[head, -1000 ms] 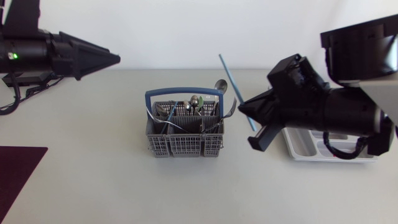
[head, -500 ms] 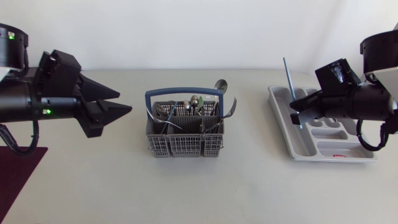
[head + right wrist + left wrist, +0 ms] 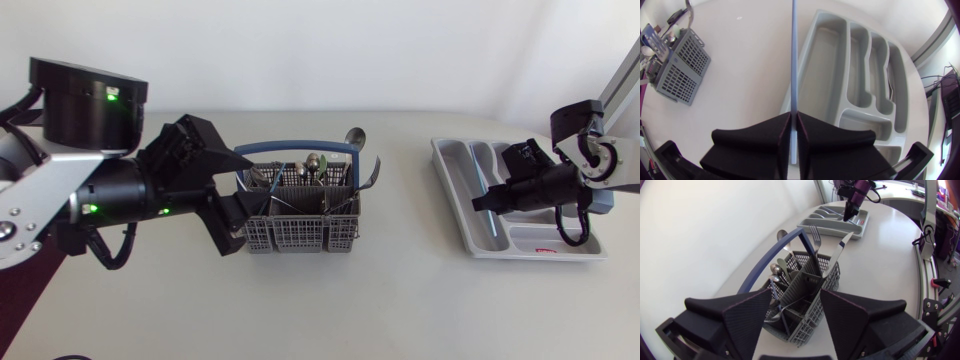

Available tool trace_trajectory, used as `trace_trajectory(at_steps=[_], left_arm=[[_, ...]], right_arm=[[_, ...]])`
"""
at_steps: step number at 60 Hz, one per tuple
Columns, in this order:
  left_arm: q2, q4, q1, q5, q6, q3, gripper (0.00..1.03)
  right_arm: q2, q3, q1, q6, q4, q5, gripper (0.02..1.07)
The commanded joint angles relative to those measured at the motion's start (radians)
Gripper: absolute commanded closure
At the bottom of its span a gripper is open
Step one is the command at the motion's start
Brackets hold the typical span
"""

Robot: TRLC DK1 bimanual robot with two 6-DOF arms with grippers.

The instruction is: Sort the cutlery from the basket into the organizer compartments.

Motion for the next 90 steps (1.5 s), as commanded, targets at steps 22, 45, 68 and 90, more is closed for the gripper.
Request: trace_trajectory(at_steps=[22,45,68,90], left_arm=[[0.174,0.221,-0.157,-0.175,0.029,-0.053,0.36],[0.271,0.394,-0.233,-0.275,0.04,-0.08,0.36],[0.409,0.511,-0.28,-0.338,0.071,-0.057,0.37],[0.481,0.554,-0.309,-0.361,0.059,-0.008,0.49]], right_arm=[[0.306,0.196,-0.009,0.129,0.027,0.075,1.01],[0.388,0.224,-0.011,0.159,0.033,0.089,0.55],[0.246,0.113,0.018,0.146,0.062,0.089,0.2],[0.114,0.014,0.071,0.13,0.082,0.086,0.2]])
